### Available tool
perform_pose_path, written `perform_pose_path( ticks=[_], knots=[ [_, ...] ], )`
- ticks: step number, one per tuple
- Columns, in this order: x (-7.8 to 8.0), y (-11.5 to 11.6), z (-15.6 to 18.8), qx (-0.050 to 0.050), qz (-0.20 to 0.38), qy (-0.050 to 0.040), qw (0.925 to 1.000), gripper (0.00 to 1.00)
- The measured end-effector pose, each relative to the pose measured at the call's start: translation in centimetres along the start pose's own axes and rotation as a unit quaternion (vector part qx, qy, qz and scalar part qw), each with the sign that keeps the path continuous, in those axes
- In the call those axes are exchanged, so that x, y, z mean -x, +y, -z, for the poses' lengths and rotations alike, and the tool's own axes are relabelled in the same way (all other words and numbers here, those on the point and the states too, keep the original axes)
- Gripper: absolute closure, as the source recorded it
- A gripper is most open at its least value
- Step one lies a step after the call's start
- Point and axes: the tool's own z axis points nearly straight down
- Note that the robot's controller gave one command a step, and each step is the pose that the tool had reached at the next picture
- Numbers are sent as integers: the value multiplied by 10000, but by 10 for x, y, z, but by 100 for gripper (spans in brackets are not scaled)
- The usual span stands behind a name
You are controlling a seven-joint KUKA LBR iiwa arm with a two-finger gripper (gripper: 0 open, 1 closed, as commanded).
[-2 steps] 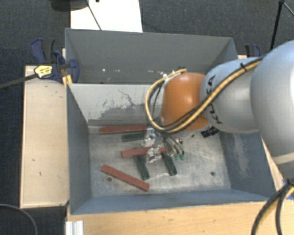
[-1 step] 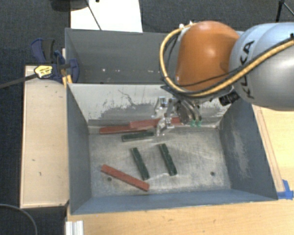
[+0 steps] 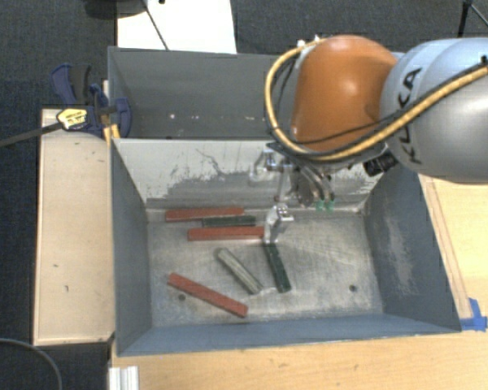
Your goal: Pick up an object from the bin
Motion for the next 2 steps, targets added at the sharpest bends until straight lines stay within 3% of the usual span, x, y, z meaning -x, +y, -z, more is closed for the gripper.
perform_pose_path(
  ticks=[1, 2],
  knots=[
    [0, 0, 0, 1, -6, 0, 10000, 0],
    [4, 4, -48, 5, -276, -37, 9996, 0]
  ],
)
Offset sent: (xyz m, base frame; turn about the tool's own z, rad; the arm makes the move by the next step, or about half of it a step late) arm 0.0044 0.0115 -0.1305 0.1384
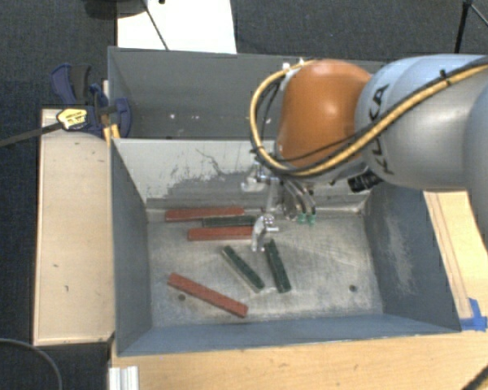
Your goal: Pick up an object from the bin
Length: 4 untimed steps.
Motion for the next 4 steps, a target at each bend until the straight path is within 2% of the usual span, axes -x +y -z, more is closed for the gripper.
perform_pose_path(
  ticks=[1, 2, 3, 4],
  knots=[
    [8, 11, -43, -10, -445, 48, 9990, 0],
    [-6, 20, -96, 26, -283, -82, 9996, 100],
    [-6, 20, -96, 27, -291, -81, 9995, 100],
    [-1, 17, 61, -2, -327, 15, 9995, 100]
  ],
)
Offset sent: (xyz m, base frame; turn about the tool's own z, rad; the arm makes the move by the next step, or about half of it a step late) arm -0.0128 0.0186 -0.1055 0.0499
